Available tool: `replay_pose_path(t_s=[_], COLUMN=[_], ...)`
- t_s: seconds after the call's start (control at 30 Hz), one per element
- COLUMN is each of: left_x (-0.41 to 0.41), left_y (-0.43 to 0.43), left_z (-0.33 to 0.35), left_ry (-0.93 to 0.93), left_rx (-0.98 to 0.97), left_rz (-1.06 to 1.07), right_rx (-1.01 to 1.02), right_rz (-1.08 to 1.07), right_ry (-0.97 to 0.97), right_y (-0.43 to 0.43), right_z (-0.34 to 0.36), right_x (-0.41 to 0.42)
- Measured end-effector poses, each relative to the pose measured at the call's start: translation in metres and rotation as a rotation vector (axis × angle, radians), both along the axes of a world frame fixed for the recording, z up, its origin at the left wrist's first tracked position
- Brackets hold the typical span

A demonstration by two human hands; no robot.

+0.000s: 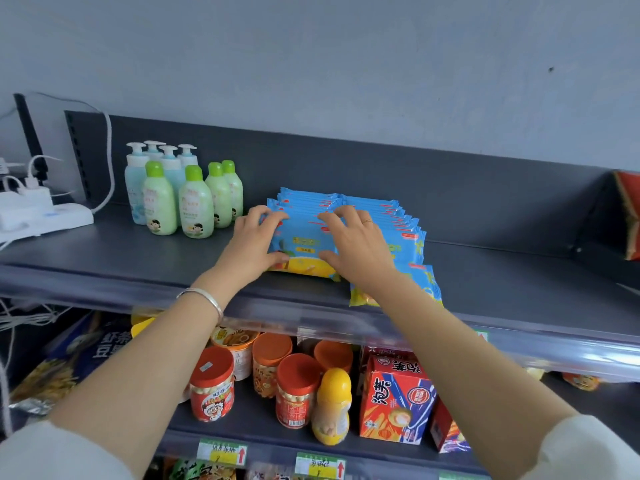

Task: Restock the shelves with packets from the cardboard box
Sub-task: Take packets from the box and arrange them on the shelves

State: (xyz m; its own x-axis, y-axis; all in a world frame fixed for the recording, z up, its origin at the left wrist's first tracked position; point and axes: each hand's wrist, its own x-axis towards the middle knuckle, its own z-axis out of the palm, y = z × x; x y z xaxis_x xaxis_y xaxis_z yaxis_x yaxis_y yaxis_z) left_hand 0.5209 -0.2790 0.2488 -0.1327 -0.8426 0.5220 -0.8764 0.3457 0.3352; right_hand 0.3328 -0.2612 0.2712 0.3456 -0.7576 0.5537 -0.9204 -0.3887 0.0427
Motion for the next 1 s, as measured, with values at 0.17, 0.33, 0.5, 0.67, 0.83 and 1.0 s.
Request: replay_pose_path(t_s=[0.17, 0.33, 0.5, 0.67, 0.83, 1.0], left_x=[-0.002, -0.010, -0.012, -0.011, -0.014, -0.015], left_y=[0.000, -0.002, 0.003, 0.007, 0.009, 0.011], left_z=[-0.003, 0.000, -0.001, -0.002, -0.005, -0.006], left_ry=[-0.280, -0.338, -0.347, -0.291, -0.212, -0.192], left_rx=[-0.155, -0.034, -0.090, -0.083, -0.056, -0.056], left_rz=[0.042, 0.041, 0.039, 0.004, -0.024, -0.012], right_rx=[0.175, 0.457, 0.538, 0.513, 0.592, 0.556], right_rz=[-0.142, -0.198, -0.208, -0.175, -0.222, -0.187], right_ry=[0.078, 0.025, 0.013, -0.008, 0.068, 0.082], right_y=[0.027, 0.033, 0.027, 0.029, 0.027, 0.021], right_z=[0.004, 0.004, 0.003, 0.004, 0.008, 0.005], right_x=[-0.049, -0.074, -0.071, -0.070, -0.071, -0.075])
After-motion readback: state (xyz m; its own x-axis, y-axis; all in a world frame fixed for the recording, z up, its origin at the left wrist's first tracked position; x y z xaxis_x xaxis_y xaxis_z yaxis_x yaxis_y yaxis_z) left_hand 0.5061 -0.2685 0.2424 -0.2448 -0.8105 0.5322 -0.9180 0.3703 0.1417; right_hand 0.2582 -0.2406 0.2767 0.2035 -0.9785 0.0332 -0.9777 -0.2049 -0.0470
